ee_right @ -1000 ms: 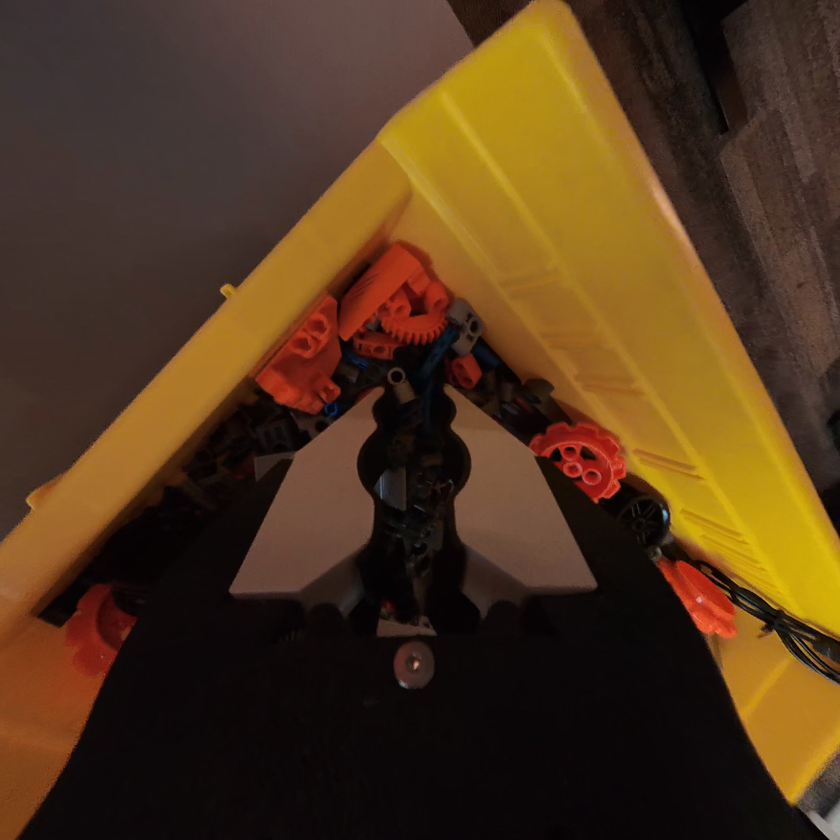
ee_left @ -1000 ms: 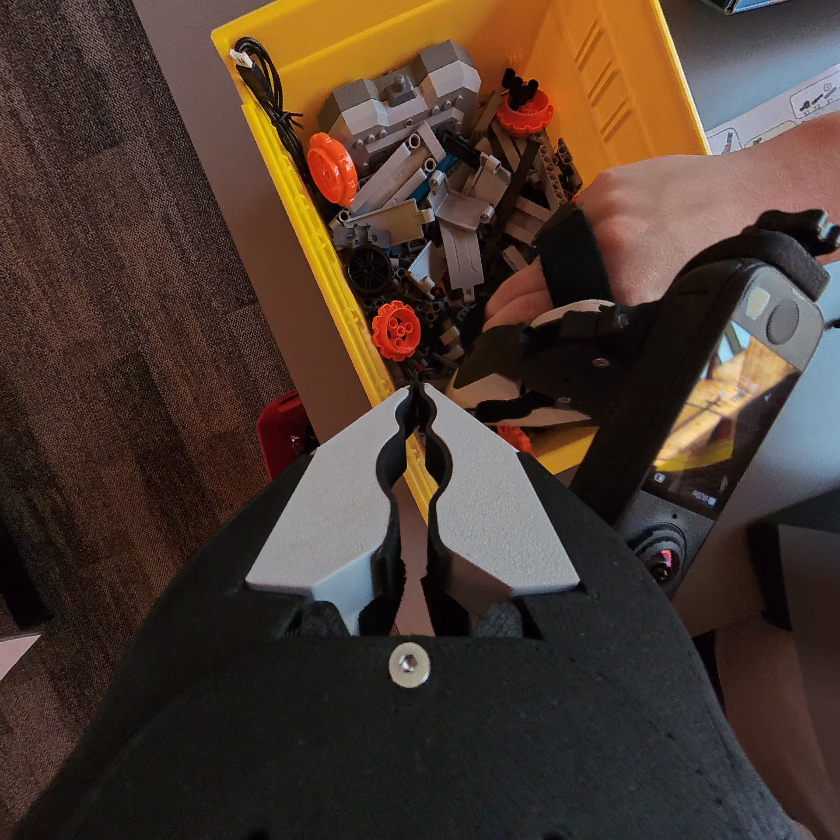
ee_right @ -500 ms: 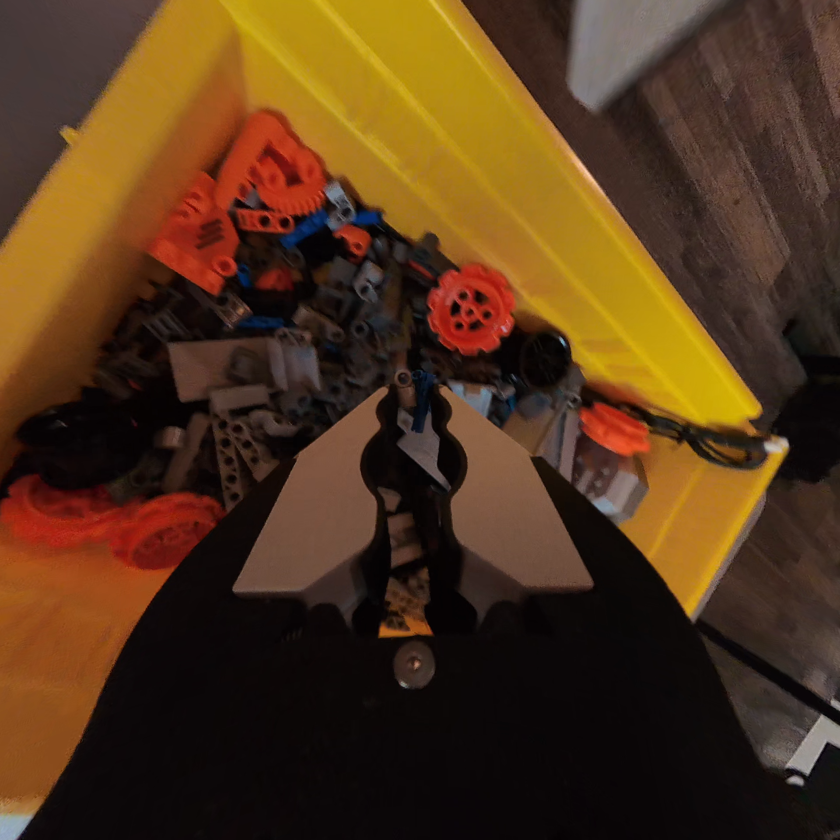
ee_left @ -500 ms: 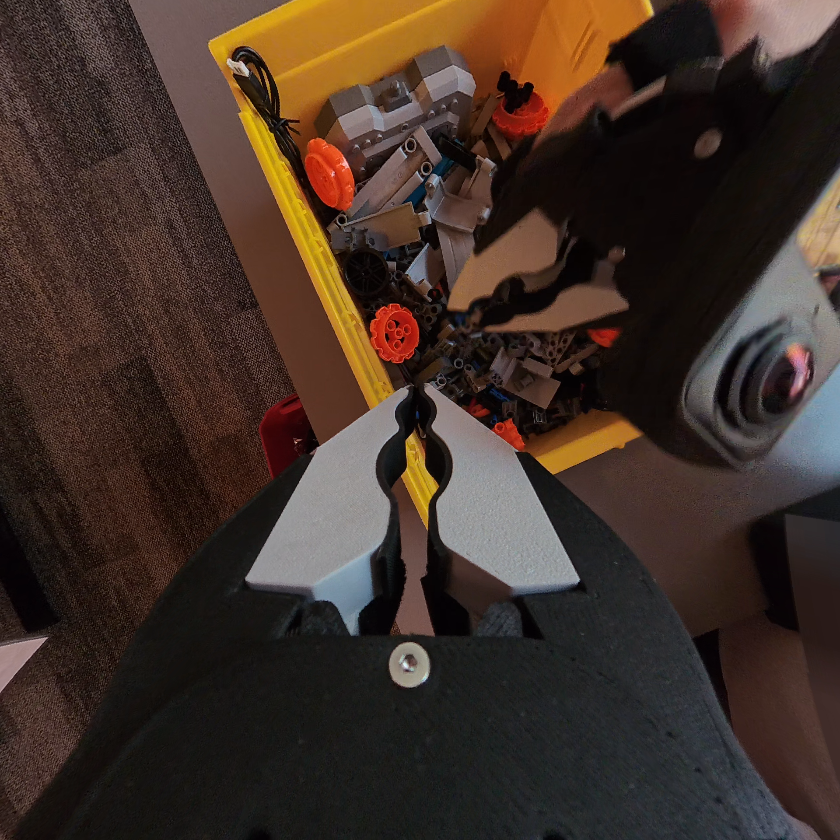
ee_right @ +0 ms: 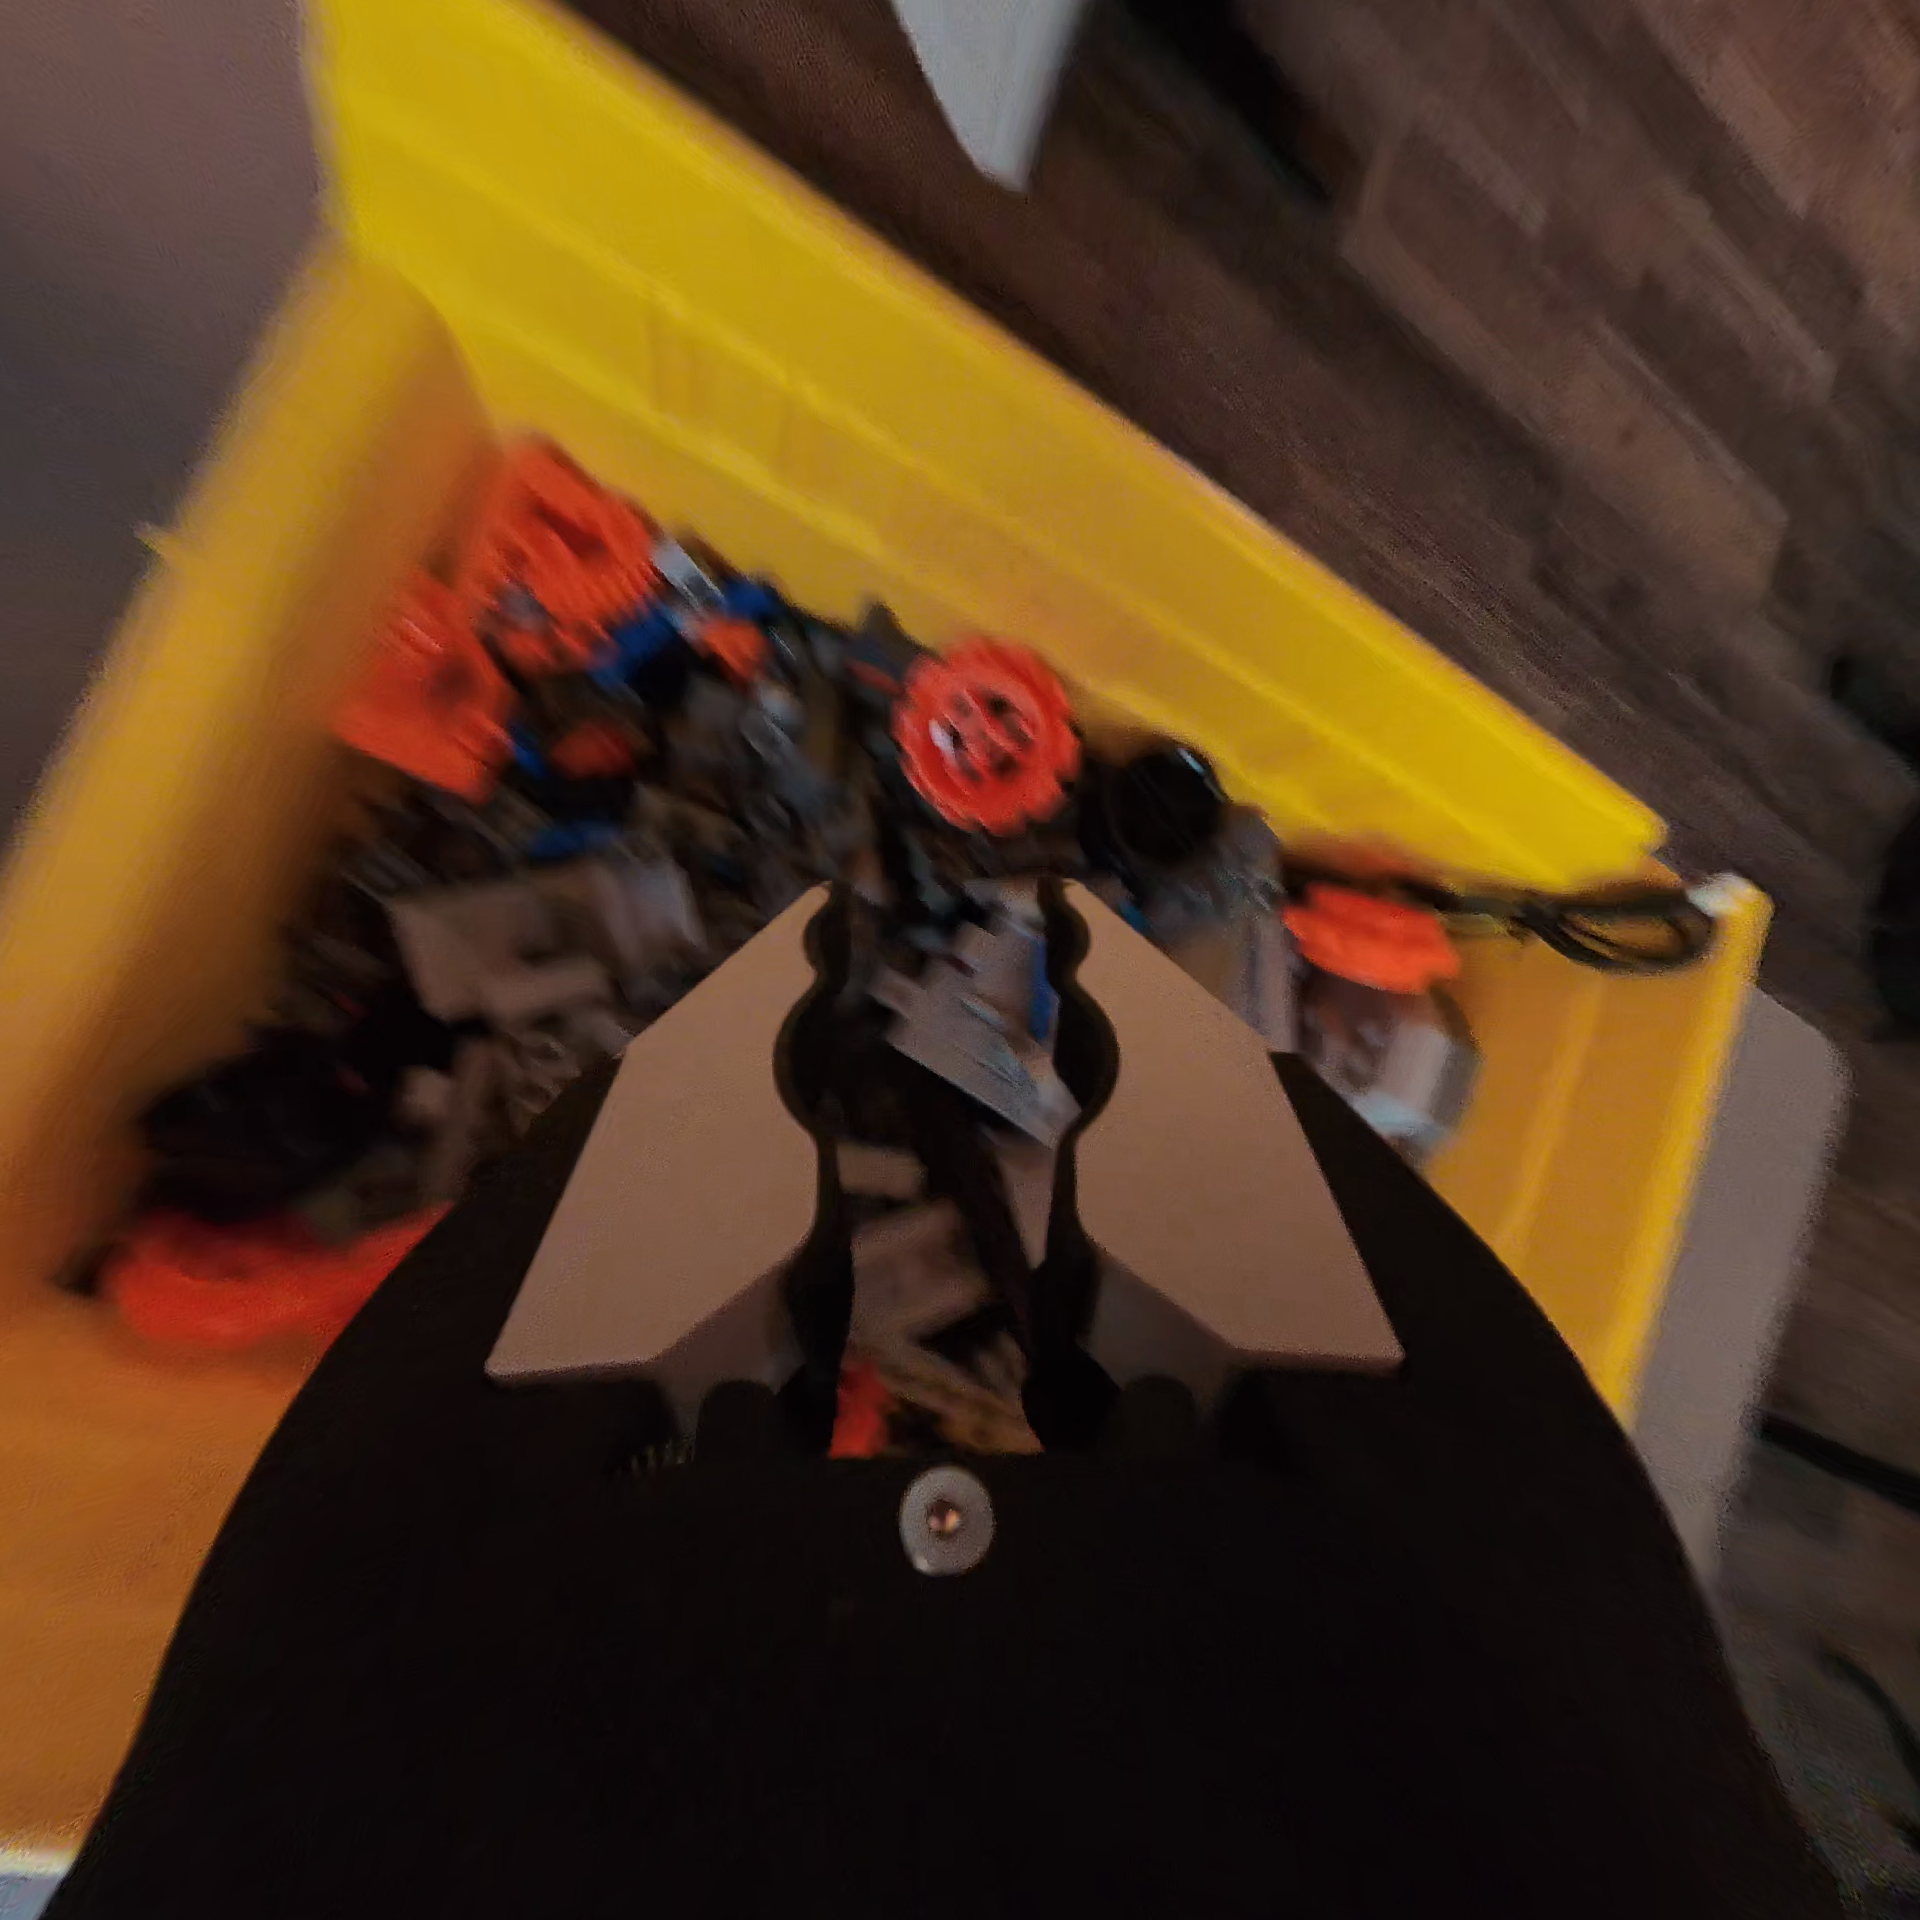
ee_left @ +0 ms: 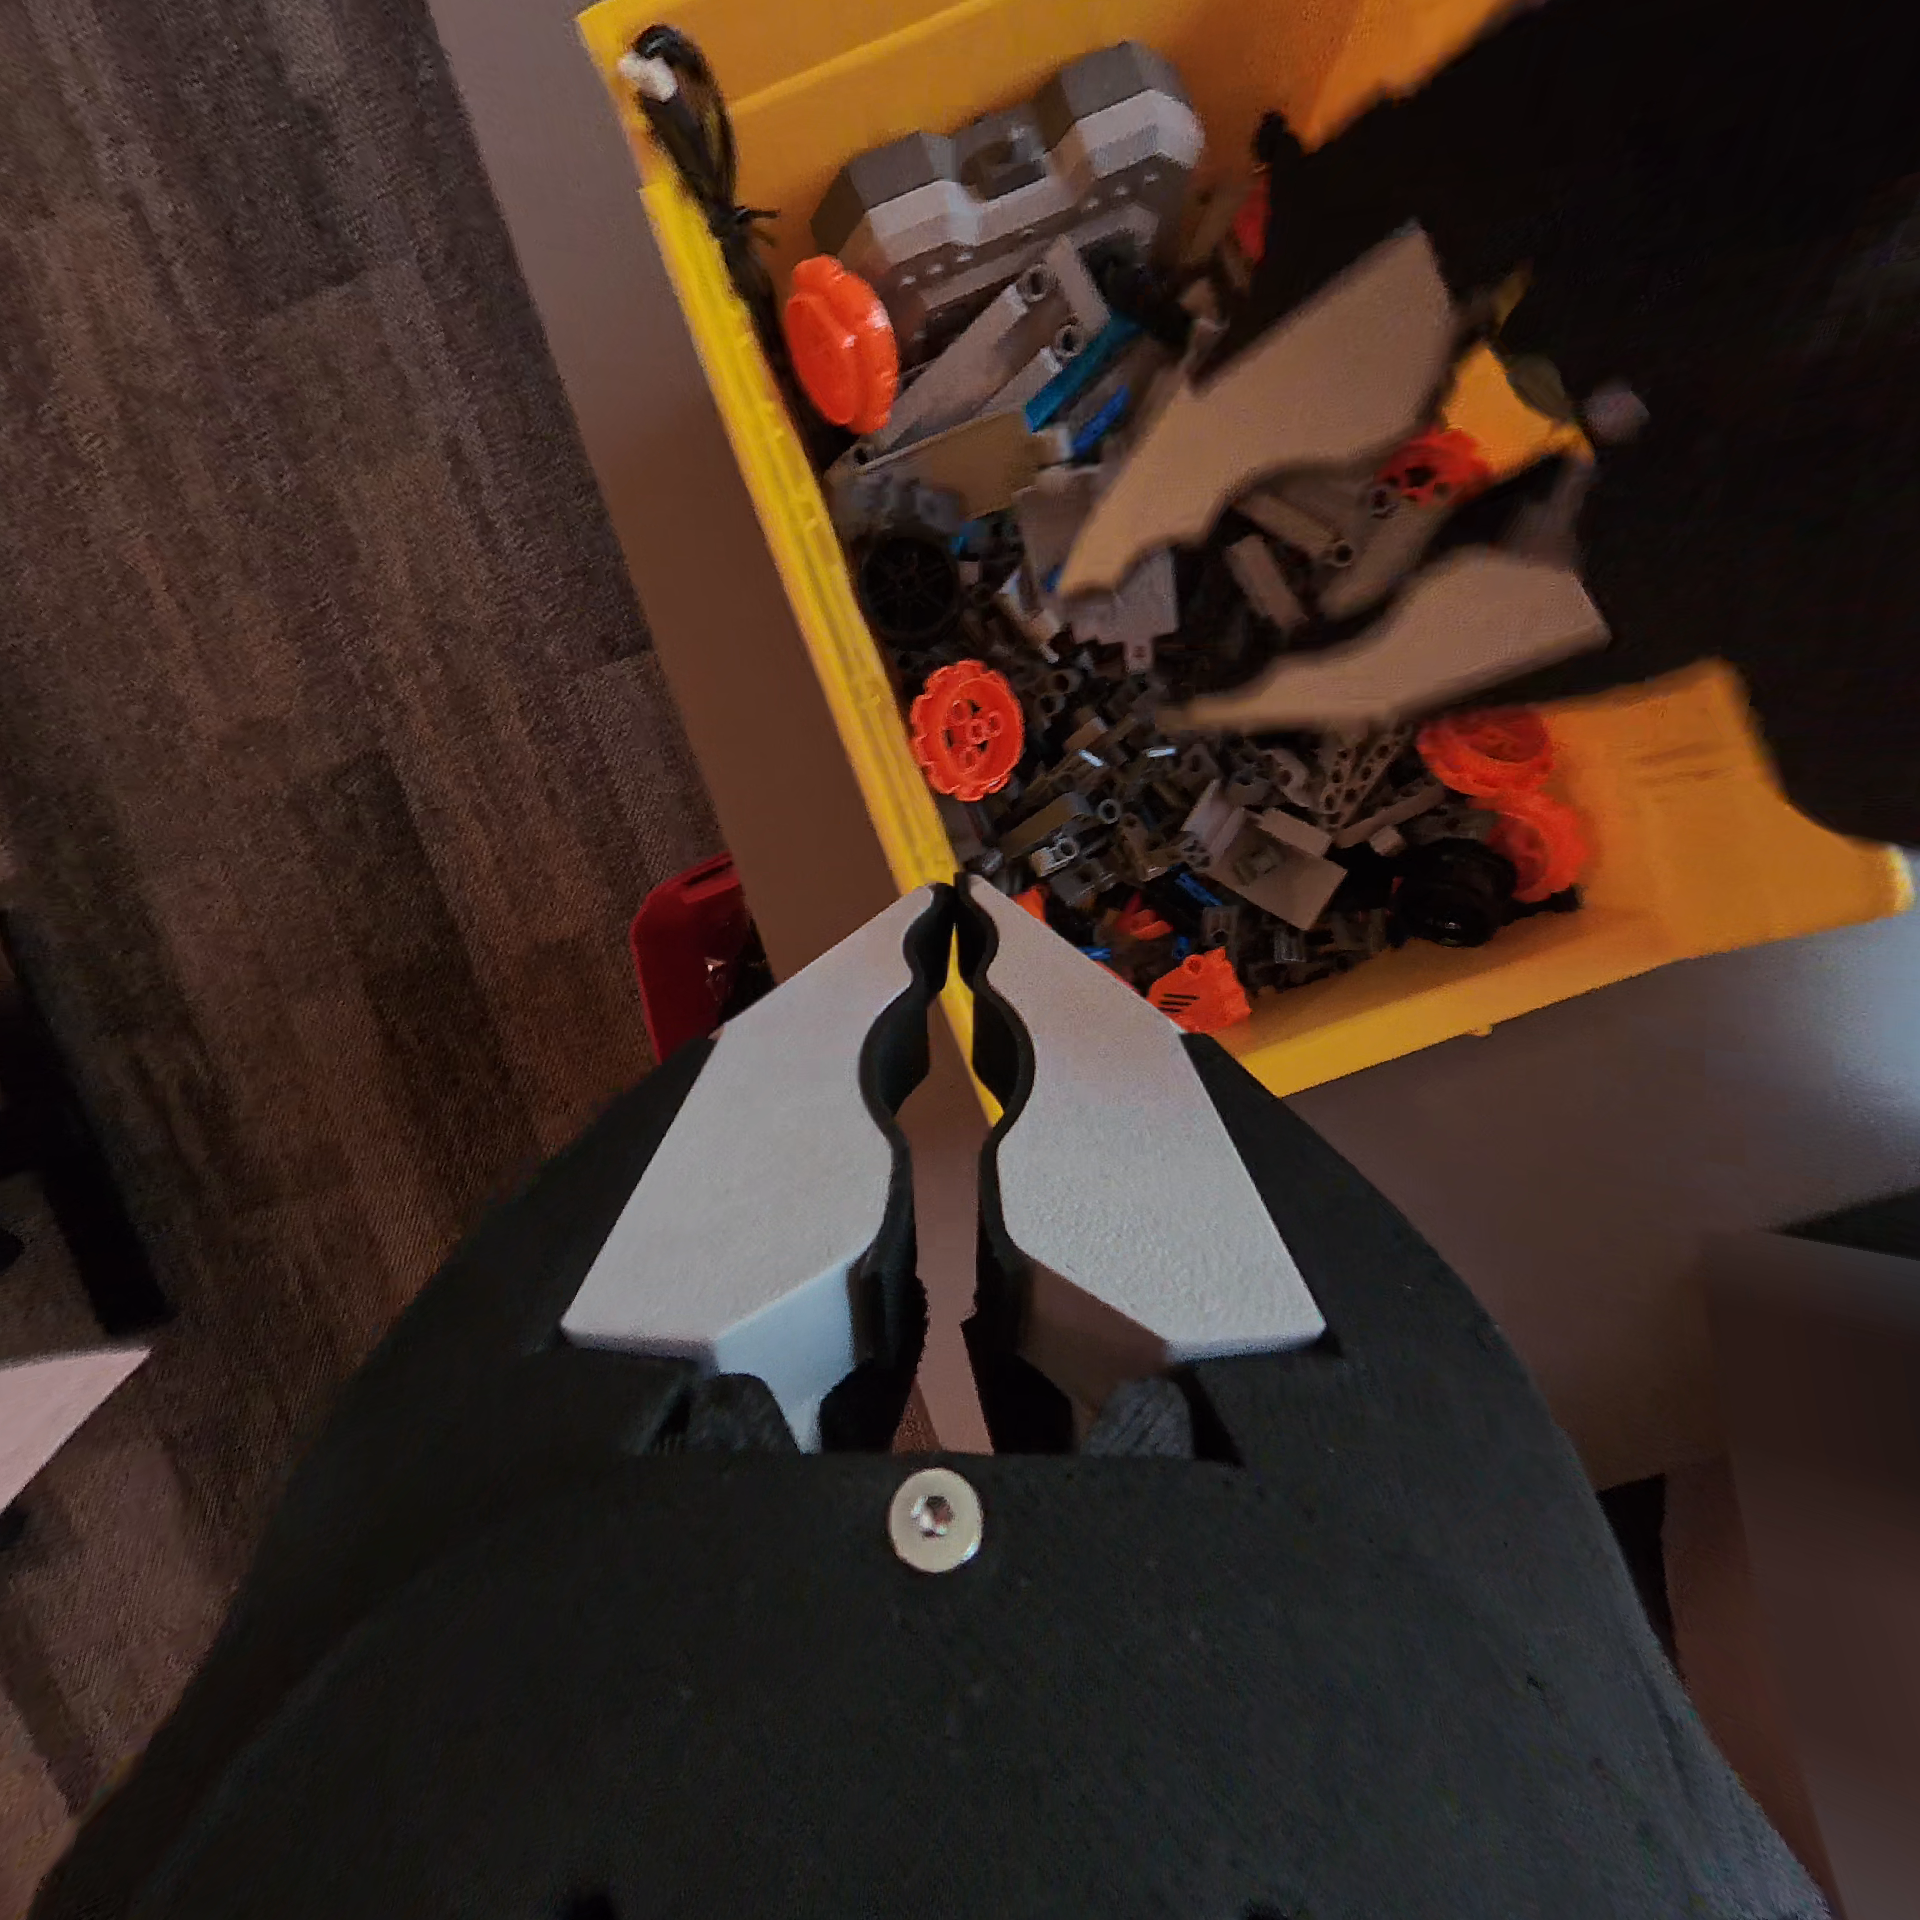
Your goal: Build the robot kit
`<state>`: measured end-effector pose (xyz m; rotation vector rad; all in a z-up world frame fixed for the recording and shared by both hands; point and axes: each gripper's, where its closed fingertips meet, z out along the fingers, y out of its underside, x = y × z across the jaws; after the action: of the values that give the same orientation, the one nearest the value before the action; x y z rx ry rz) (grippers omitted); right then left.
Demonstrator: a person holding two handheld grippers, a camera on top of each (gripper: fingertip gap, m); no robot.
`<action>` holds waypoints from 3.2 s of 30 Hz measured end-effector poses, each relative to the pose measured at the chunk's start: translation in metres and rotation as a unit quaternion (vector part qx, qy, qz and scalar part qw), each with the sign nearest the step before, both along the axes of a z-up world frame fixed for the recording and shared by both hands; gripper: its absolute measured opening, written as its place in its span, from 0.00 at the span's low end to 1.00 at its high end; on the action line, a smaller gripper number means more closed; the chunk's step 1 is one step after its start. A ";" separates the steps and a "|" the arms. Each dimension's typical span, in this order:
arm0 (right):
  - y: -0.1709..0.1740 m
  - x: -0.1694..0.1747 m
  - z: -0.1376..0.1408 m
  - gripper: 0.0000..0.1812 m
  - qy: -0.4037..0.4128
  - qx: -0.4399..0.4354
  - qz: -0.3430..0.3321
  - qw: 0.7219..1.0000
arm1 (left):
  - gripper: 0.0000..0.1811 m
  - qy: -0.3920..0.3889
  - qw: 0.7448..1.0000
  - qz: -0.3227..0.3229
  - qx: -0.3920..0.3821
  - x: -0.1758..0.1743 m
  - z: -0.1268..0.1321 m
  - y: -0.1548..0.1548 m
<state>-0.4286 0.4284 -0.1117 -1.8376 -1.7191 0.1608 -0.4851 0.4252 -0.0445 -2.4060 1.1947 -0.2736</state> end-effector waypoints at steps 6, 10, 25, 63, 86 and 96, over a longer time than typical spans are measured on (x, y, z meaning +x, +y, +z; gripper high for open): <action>-0.021 -0.041 -0.036 0.27 0.001 -0.084 -0.026 0.996 | 0.00 -0.007 1.000 0.019 0.000 -0.008 0.002 0.004; -0.018 -0.045 -0.047 0.20 -0.019 -0.075 -0.023 0.997 | 0.00 0.012 1.000 0.011 0.009 -0.009 0.000 0.003; -0.008 -0.017 -0.028 0.11 -0.062 -0.021 -0.035 0.997 | 0.00 -0.005 1.000 0.016 0.009 -0.010 0.004 0.003; -0.008 -0.053 -0.038 0.04 -0.084 0.153 0.241 0.955 | 0.00 -0.008 1.000 0.005 0.007 -0.006 0.005 -0.001; -0.102 -0.010 0.081 0.03 0.239 0.011 0.201 0.950 | 0.00 -0.021 0.999 -0.032 0.004 0.004 0.008 -0.012; -0.209 0.148 0.064 0.03 0.310 0.037 -0.110 0.944 | 0.00 -0.143 0.965 -0.220 0.015 0.078 0.049 -0.074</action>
<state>-0.2805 0.2192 -0.0478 -1.6673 -1.0642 0.5146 -0.4072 0.3512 0.0047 -1.9638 1.5618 -0.7059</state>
